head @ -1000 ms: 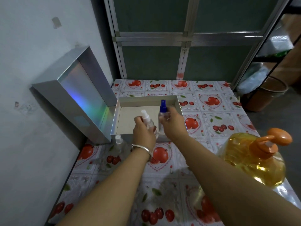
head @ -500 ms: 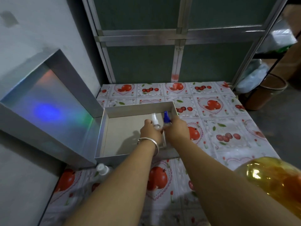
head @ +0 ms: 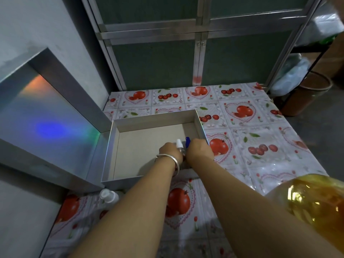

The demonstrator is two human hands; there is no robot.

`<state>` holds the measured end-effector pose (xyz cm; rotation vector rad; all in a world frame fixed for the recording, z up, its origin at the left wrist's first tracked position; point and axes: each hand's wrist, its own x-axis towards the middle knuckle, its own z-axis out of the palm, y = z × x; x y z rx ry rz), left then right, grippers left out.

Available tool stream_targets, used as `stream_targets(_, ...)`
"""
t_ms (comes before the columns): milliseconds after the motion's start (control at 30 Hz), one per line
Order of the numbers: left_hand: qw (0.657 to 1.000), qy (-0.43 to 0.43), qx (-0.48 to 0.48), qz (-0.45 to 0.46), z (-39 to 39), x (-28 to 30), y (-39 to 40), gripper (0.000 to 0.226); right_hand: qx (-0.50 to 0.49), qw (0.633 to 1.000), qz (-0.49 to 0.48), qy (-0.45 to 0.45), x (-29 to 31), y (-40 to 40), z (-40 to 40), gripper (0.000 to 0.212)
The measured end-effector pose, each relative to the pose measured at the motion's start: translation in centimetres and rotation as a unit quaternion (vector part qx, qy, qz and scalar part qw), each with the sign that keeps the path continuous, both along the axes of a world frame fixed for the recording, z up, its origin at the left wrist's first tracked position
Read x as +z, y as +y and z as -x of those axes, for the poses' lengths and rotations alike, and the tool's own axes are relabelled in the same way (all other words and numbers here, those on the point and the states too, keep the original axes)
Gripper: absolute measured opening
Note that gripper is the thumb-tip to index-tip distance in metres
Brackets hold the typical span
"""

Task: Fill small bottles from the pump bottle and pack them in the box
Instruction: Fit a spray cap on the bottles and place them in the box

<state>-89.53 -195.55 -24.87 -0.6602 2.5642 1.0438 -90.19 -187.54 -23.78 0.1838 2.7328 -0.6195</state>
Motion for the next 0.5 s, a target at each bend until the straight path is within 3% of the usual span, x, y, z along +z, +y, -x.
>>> stream_targets(133, 0.999, 0.030, -0.018, 0.019, -1.1, 1.1, 0.1, 0.034, 0.009, 1.000, 0.004, 0.012, 0.7, 0.2, -0.8, 0.025)
stream_targets(267, 0.992, 0.128, -0.010, 0.001, -3.7, 3.1, 0.4, 0.031, 0.054, 0.993, 0.023, 0.101, 1.8, 0.2, -2.7, 0.024)
stream_targets(400, 0.974, 0.227, -0.007, 0.013, -6.8, 5.1, -0.4, 0.035, 0.070, 0.977, 0.113, 0.166, 2.4, -0.3, -5.2, 0.031)
stream_targets(500, 0.947, 0.318, 0.042, 0.021, -9.7, 6.5, -1.6, 0.038, 0.135, 0.964, 0.180, 0.142, 2.4, -1.3, -7.7, 0.026)
